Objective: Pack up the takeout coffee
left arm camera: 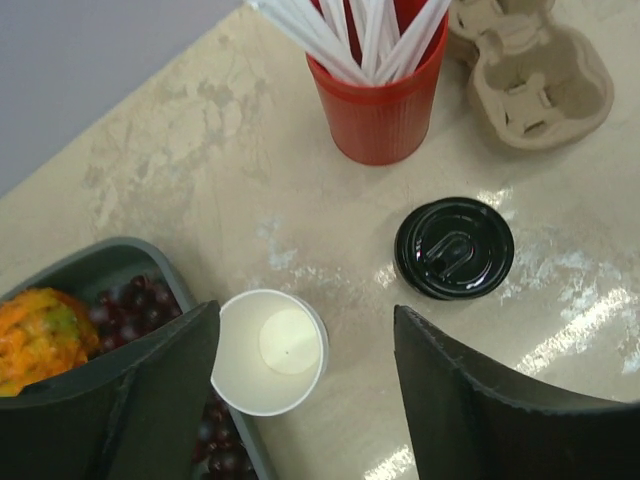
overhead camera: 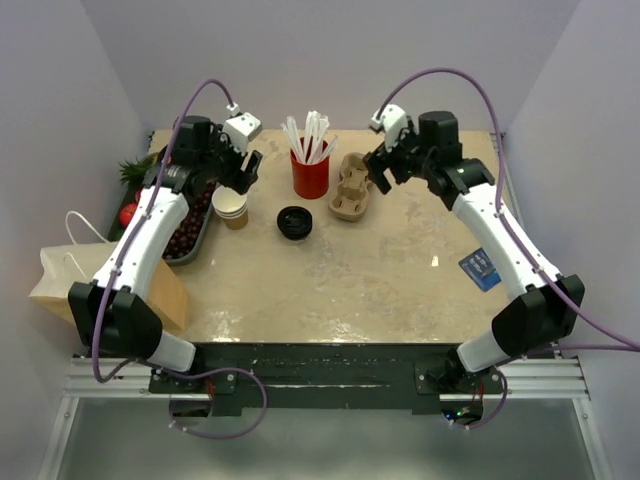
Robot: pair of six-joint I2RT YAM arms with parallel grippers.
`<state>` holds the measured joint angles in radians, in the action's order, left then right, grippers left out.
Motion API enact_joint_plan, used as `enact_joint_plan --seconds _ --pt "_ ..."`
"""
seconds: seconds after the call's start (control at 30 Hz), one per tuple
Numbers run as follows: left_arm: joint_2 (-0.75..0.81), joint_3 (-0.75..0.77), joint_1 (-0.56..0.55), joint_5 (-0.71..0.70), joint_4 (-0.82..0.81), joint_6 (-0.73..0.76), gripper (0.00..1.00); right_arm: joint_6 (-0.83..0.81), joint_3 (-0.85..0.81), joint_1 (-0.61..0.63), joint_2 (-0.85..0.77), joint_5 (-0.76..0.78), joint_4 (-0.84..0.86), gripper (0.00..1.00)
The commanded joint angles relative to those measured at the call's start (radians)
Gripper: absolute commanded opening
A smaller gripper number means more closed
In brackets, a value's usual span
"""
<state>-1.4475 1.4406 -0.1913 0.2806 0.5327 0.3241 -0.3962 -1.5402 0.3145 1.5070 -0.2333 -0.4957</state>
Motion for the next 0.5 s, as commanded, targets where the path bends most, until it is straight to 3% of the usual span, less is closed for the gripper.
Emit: enact_joint_plan --seconds 0.0,0.17,0.33,0.47 --pt "-0.095 0.053 0.0 -0.046 0.174 -0.009 0.7 -0.041 0.025 0.066 0.009 -0.078 -0.061 0.86" --pt "-0.142 0.067 0.0 -0.052 0.194 -0.056 0.65 0.002 0.028 0.074 0.025 -0.097 -0.063 0.86" --pt "-0.18 0.075 0.0 -0.104 0.208 -0.05 0.51 0.005 0.034 0.074 0.028 -0.078 -0.046 0.86" --pt "-0.217 0.099 0.0 -0.126 0.234 -0.045 0.5 0.013 0.038 0.075 0.032 -0.078 -0.04 0.86"
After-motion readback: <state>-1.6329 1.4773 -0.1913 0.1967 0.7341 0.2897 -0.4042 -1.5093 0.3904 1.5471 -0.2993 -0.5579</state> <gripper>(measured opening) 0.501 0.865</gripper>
